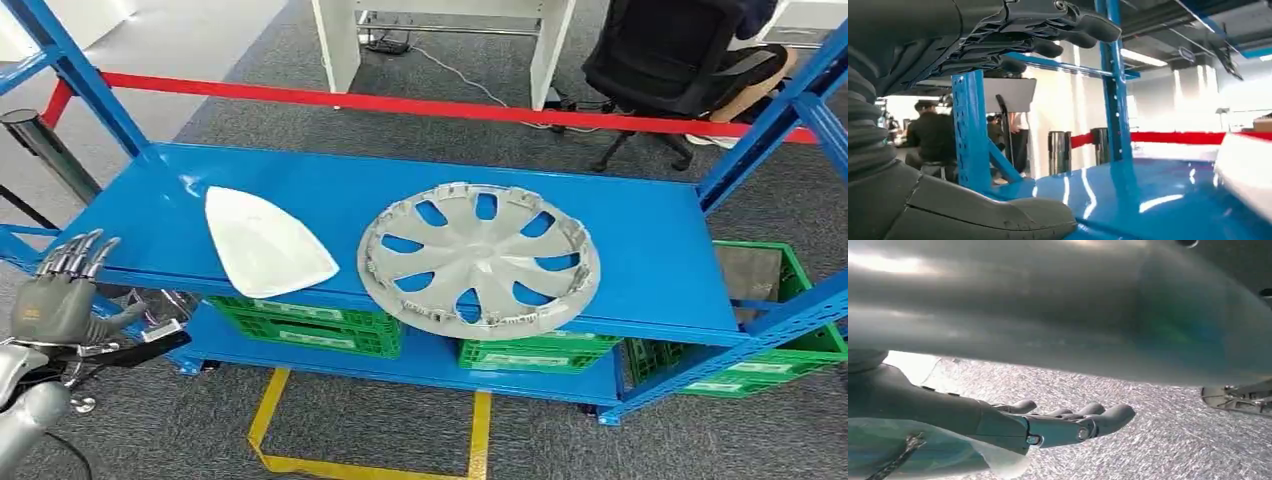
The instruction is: Take the parts from the cabinet and place them on the table.
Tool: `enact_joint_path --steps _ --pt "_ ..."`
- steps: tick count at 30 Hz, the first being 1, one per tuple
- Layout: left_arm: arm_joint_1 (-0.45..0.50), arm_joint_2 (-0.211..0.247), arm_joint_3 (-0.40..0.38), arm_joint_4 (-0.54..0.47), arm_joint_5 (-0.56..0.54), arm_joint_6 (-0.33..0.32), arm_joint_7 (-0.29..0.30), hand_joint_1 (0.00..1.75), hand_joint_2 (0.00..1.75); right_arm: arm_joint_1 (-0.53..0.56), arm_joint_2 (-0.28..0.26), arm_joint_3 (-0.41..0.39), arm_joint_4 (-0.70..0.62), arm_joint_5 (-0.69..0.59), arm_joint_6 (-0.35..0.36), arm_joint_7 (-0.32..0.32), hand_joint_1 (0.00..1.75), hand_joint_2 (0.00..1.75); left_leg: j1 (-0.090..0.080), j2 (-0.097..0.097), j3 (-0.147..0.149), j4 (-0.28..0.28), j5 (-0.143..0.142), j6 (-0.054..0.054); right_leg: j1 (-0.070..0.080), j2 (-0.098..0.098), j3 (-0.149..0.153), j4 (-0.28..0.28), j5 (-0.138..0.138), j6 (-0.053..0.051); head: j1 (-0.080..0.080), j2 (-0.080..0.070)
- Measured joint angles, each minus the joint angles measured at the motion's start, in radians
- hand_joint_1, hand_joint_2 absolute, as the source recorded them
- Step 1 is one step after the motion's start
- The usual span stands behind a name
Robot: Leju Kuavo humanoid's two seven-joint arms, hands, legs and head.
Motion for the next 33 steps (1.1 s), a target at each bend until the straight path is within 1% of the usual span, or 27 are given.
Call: enact_joint_path --steps 2,5,6,10,13,15,17,20,23,25,27,33 --pt "0.012 -0.009 0.016 -0.022 0.033 -0.003 -0.018 0.00 1.75 0.000 0.000 0.000 0.000 0.000 0.000 0.001 0.00 0.00 0.000 0.000 0.000 0.000 0.000 0.000 0.000 0.000 0.000 0.000 0.000 0.000 0.000 0.000" --pt "0.036 -0.045 0.052 -0.070 0.158 -0.020 -0.089 0.00 1.75 0.000 0.002 -0.001 0.000 0.000 0.000 0.004 0.00 0.00 0.000 0.000 0.000 0.000 0.000 0.000 0.000 0.000 0.000 0.000 0.000 0.000 0.000 0.000" --pt "0.043 -0.060 0.065 -0.090 0.179 -0.027 -0.105 0.00 1.75 -0.001 0.002 -0.001 0.000 0.000 0.000 0.005 0.00 0.00 0.000 0.000 0.000 0.000 0.000 0.000 0.000 0.000 0.000 0.000 0.000 0.000 0.000 0.000" --pt "0.062 -0.095 0.094 -0.136 0.199 -0.040 -0.122 0.00 1.75 -0.001 0.006 -0.003 0.000 0.000 -0.001 0.008 0.00 0.00 0.000 0.000 0.000 0.000 0.000 0.000 0.000 0.000 0.000 0.000 0.000 0.000 0.000 0.000" --pt "0.082 -0.135 0.128 -0.179 0.347 -0.106 -0.187 0.00 1.75 -0.002 0.009 -0.004 -0.001 0.000 0.000 0.011 0.00 0.00 0.000 0.000 0.000 0.000 0.000 0.000 0.000 0.000 0.000 0.000 0.000 0.000 0.000 0.000" --pt "0.103 -0.166 0.152 -0.216 0.473 -0.186 -0.225 0.00 1.75 -0.004 0.012 -0.004 -0.002 0.000 0.000 0.014 0.00 0.00 0.000 0.000 0.000 0.000 0.000 0.000 0.000 0.000 0.000 0.000 0.000 0.000 -0.001 0.000" --pt "0.122 -0.206 0.174 -0.250 0.599 -0.279 -0.248 0.00 1.75 -0.005 0.016 -0.004 -0.003 0.000 0.000 0.018 0.00 0.00 0.000 0.000 0.000 0.000 0.000 0.000 0.000 0.000 0.000 0.000 0.000 0.000 0.000 0.000" --pt "0.134 -0.250 0.202 -0.271 0.732 -0.400 -0.250 0.00 1.75 -0.007 0.019 -0.005 -0.005 0.000 0.000 0.021 0.00 0.00 0.000 0.000 0.000 0.000 0.000 0.000 0.000 0.000 0.000 0.000 0.000 0.000 0.000 0.000" --pt "0.134 -0.288 0.227 -0.270 0.876 -0.535 -0.207 0.00 1.75 -0.008 0.021 -0.011 -0.008 0.000 0.002 0.028 0.00 0.00 0.000 0.000 0.000 0.000 0.000 0.000 0.000 -0.001 0.000 0.000 0.000 0.000 0.000 0.000" --pt "0.132 -0.310 0.243 -0.261 0.956 -0.605 -0.178 0.00 1.75 -0.009 0.023 -0.016 -0.009 0.000 0.003 0.031 0.00 0.00 0.000 0.000 0.000 0.000 0.000 0.000 0.000 -0.001 0.000 0.000 0.000 0.000 0.000 0.000" --pt "0.132 -0.323 0.250 -0.248 0.989 -0.630 -0.166 0.00 1.75 -0.009 0.023 -0.021 -0.010 0.000 0.004 0.032 0.00 0.00 0.000 0.000 0.000 0.000 0.000 0.000 0.000 0.000 0.000 0.000 0.000 0.000 0.000 0.000" --pt "0.129 -0.349 0.254 -0.204 1.001 -0.638 -0.146 0.00 1.75 -0.009 0.026 -0.034 -0.015 0.000 0.004 0.035 0.00 0.00 0.000 0.000 0.000 0.000 0.000 0.000 0.000 0.000 0.000 0.000 0.000 0.000 0.000 0.000"
